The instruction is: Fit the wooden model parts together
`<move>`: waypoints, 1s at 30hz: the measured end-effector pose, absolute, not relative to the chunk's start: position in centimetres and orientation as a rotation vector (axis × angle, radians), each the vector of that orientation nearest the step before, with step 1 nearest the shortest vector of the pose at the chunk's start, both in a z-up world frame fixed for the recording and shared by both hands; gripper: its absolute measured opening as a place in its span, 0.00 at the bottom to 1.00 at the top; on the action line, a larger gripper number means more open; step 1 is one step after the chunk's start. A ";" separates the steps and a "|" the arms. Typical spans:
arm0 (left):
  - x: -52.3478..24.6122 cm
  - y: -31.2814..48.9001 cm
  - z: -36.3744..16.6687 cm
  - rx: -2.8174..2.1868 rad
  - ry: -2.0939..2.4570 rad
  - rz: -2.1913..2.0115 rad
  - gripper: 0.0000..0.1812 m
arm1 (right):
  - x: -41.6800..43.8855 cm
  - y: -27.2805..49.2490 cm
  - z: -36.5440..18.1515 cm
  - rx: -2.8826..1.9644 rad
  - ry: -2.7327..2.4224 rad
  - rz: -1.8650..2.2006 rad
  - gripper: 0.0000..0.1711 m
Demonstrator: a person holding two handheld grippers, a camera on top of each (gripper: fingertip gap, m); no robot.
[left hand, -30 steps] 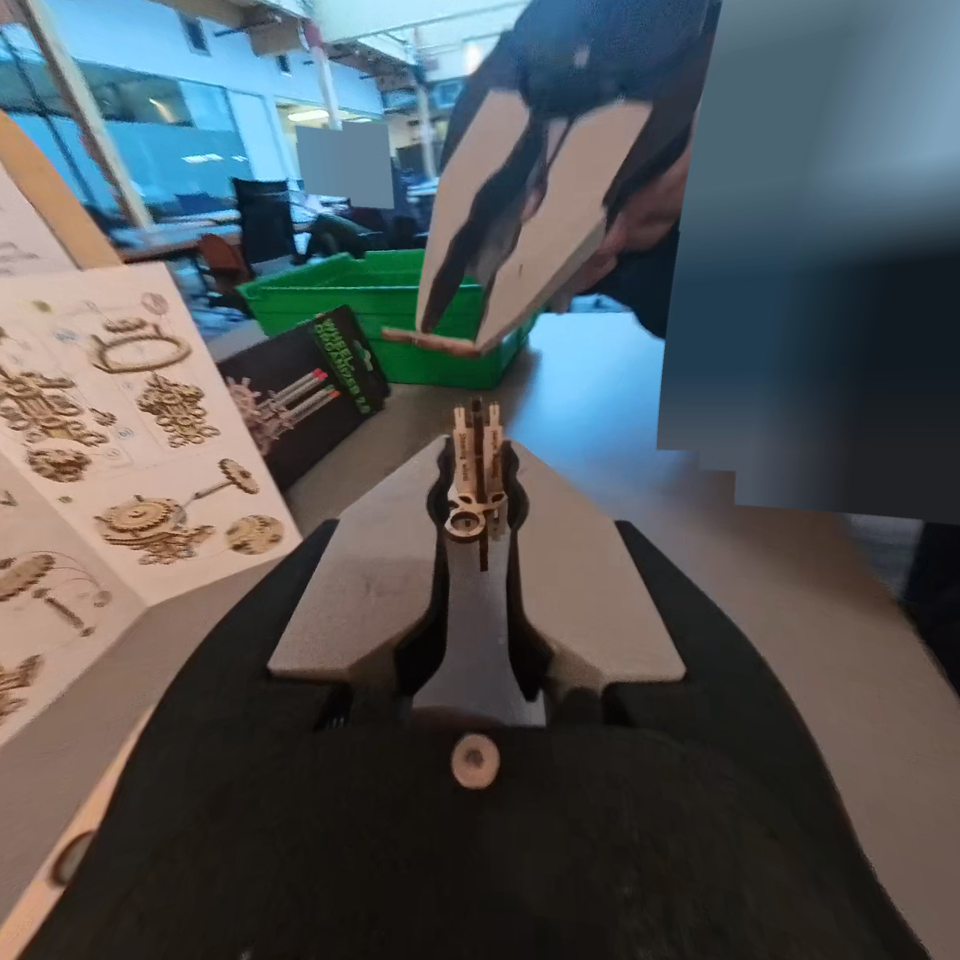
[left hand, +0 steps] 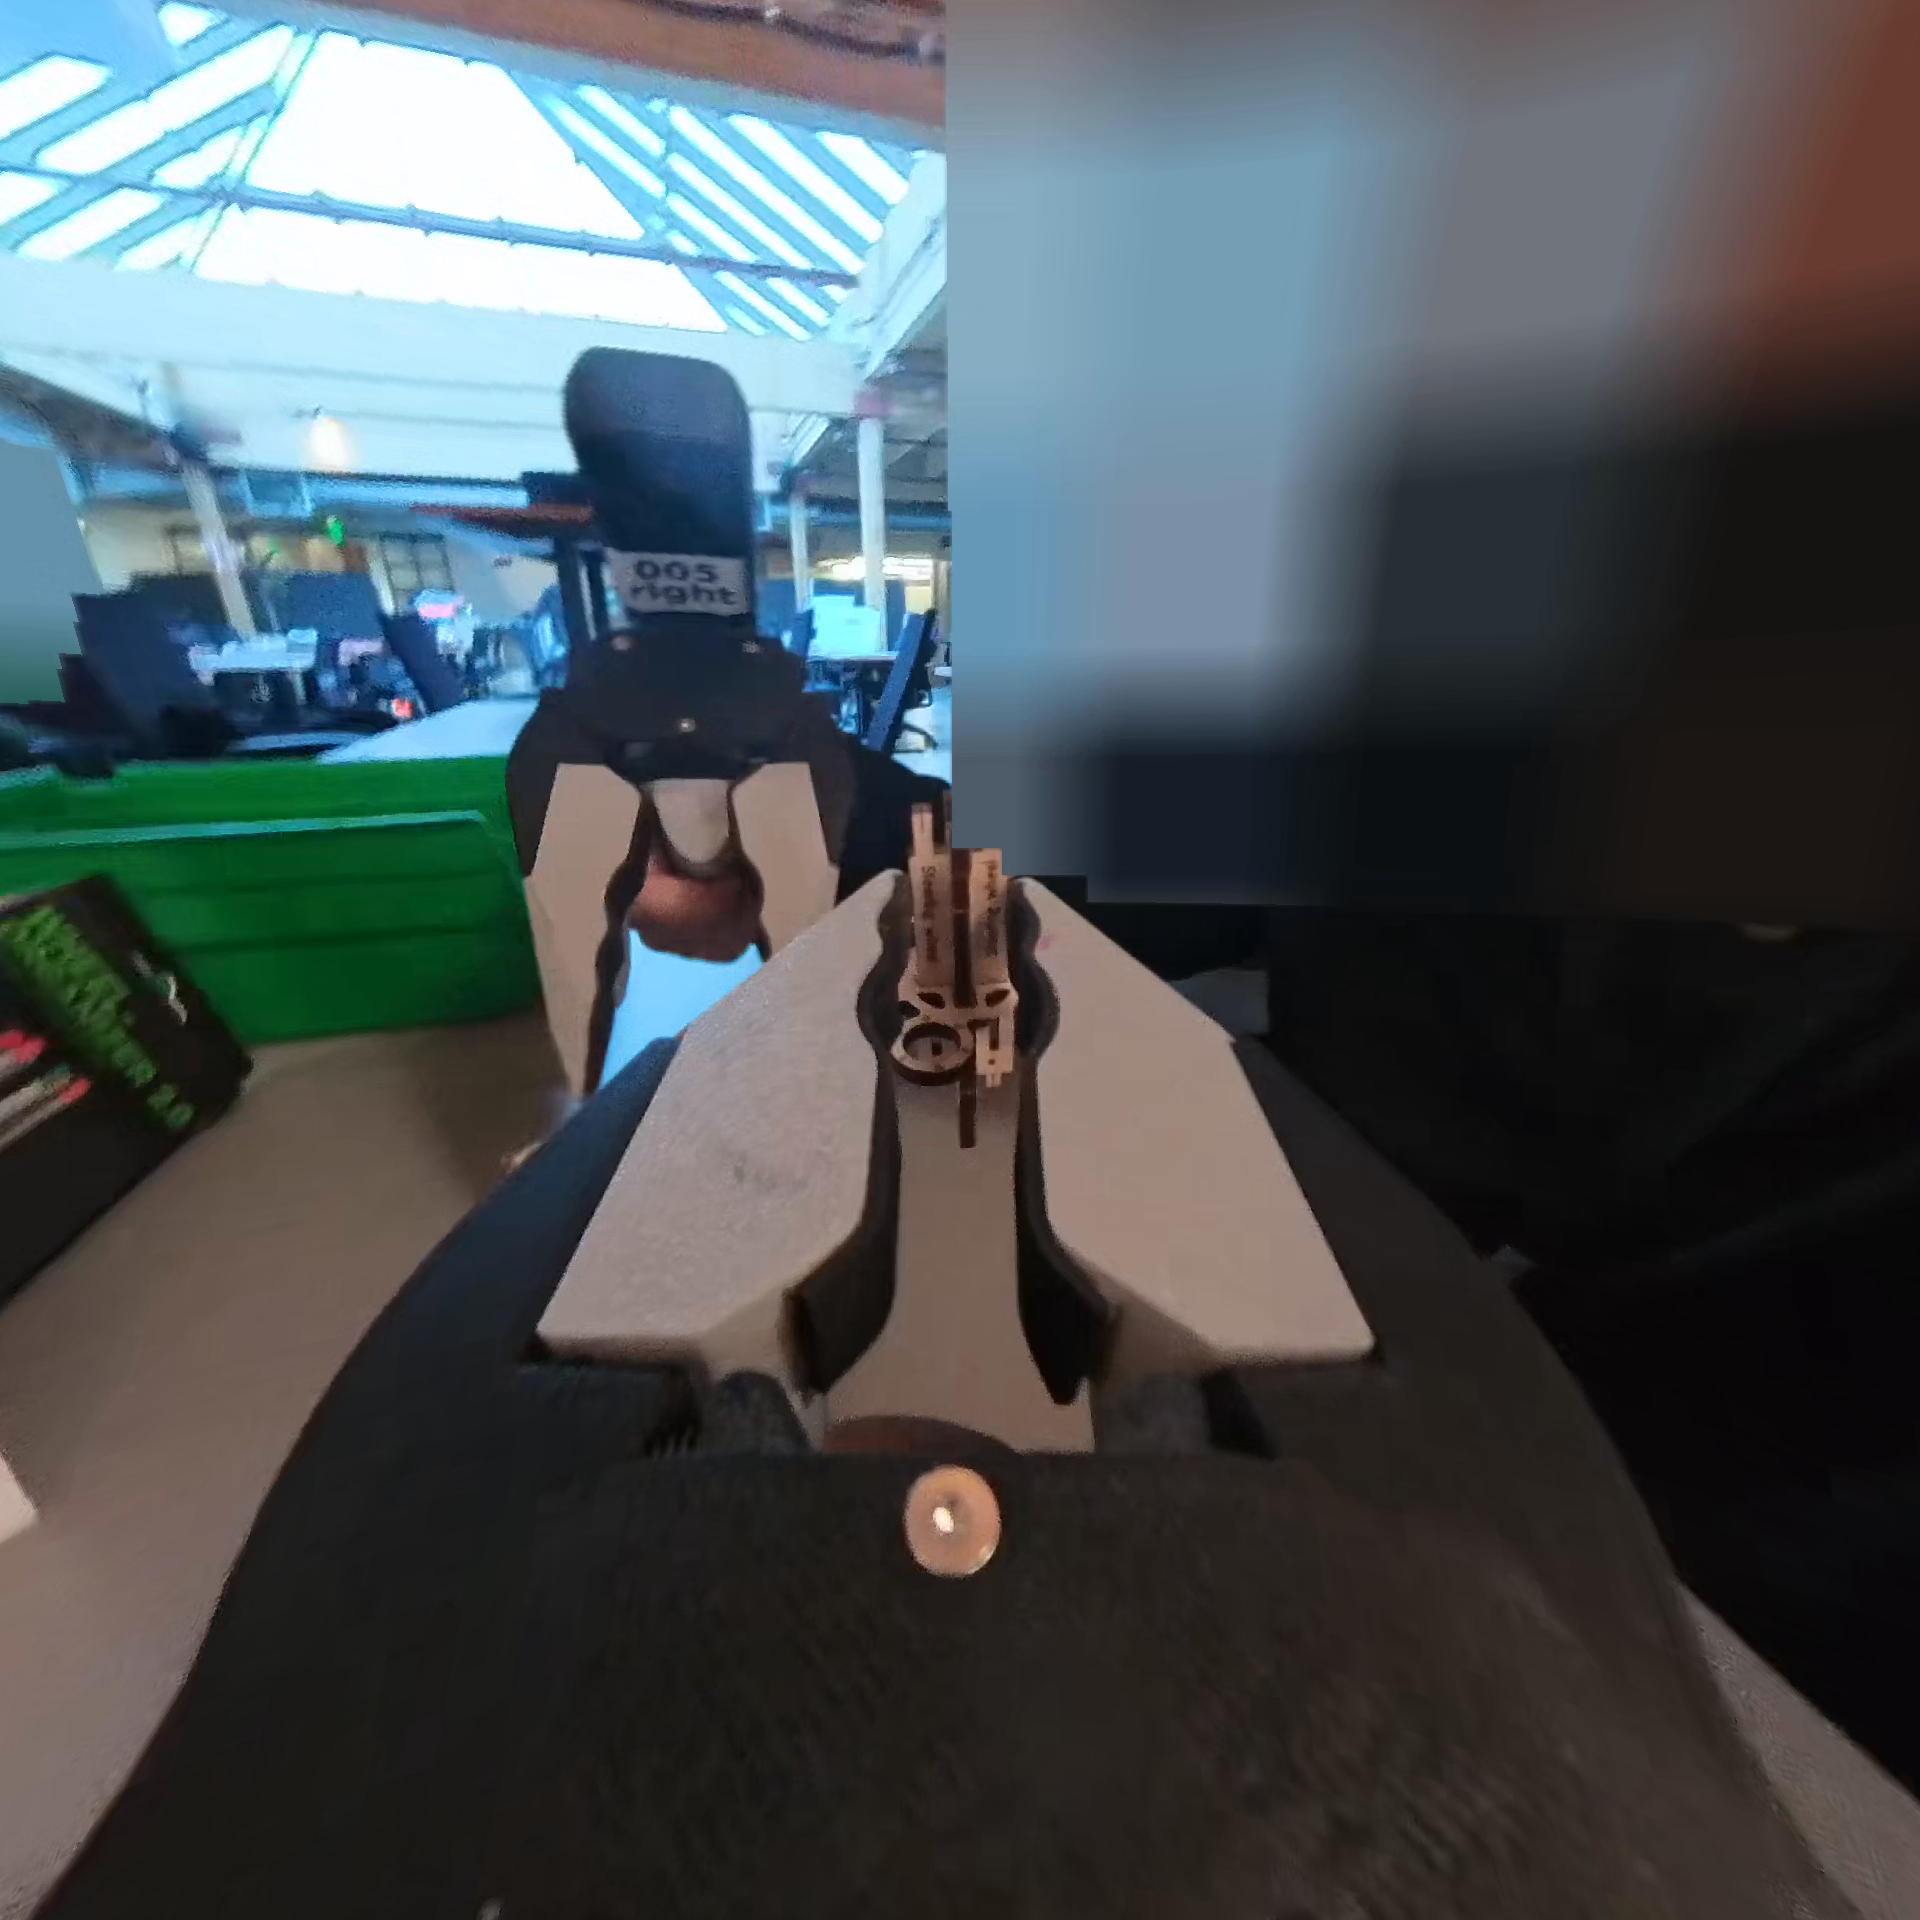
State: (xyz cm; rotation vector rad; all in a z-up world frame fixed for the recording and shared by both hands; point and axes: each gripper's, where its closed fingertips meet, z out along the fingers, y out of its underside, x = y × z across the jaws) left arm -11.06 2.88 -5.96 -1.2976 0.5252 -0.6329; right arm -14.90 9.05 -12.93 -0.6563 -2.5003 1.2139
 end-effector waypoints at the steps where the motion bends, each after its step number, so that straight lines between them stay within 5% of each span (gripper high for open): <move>1: -10.7 2.6 -5.9 -1.286 0.555 -0.618 0.08 | -14.2 7.9 -11.7 -0.607 -2.479 1.354 0.24; 6: -10.2 2.1 -5.1 -1.235 0.594 -0.582 0.08 | -10.6 3.3 -10.4 -0.416 -2.554 1.731 0.31; 10: -10.0 1.9 -5.1 -1.238 0.617 -0.551 0.08 | -10.3 1.6 -9.9 -0.355 -2.504 1.832 0.25; 16: -9.2 2.1 -5.7 -1.276 0.659 -0.520 0.08 | -10.1 1.1 -9.4 -0.264 -2.427 1.849 0.09; 30: -11.0 3.7 -9.3 -1.519 0.684 -0.254 0.08 | -12.5 2.4 -11.8 -0.301 -2.395 1.610 0.09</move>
